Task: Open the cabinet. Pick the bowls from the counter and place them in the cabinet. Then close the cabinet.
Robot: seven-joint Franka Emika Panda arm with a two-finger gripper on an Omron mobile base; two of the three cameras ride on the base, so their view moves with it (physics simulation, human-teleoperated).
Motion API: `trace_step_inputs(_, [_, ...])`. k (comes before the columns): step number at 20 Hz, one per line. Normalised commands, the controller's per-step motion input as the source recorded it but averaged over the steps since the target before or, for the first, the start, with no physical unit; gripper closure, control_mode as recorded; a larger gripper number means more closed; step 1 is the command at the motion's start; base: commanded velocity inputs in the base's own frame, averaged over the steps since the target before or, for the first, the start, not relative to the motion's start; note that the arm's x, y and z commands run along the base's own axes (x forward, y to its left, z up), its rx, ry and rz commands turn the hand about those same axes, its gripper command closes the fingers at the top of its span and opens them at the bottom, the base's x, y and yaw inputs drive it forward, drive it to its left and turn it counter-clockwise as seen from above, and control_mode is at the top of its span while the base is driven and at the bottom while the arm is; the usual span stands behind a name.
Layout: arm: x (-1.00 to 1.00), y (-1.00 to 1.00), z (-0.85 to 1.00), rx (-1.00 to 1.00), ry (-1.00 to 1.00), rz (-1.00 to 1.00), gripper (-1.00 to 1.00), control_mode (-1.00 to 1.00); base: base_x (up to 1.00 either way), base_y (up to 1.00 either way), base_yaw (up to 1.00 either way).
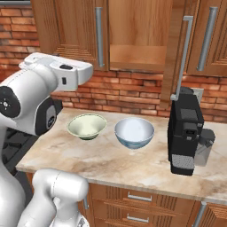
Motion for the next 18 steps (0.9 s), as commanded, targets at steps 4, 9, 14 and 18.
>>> trace_step_inputs(4, [0.09,-0.04,-0.02,0.07,0.00,0.00,-1.00,-1.00,0.00,0.00,0.00])
trace_step_inputs(9, [0.27,0.00,-0.05,0.06,0.00,0.00,-1.00,-1.00,0.00,0.00,0.00])
trace_step_inputs(14, [0.62,-0.18,0.00,0.02,0.01,0.01,-1.00,-1.00,0.00,0.00,0.00])
trace_step_inputs(18, [0.78,-0.30,-0.03,0.01,0.01,0.04,-1.00,-1.00,0.00,0.00,0.00])
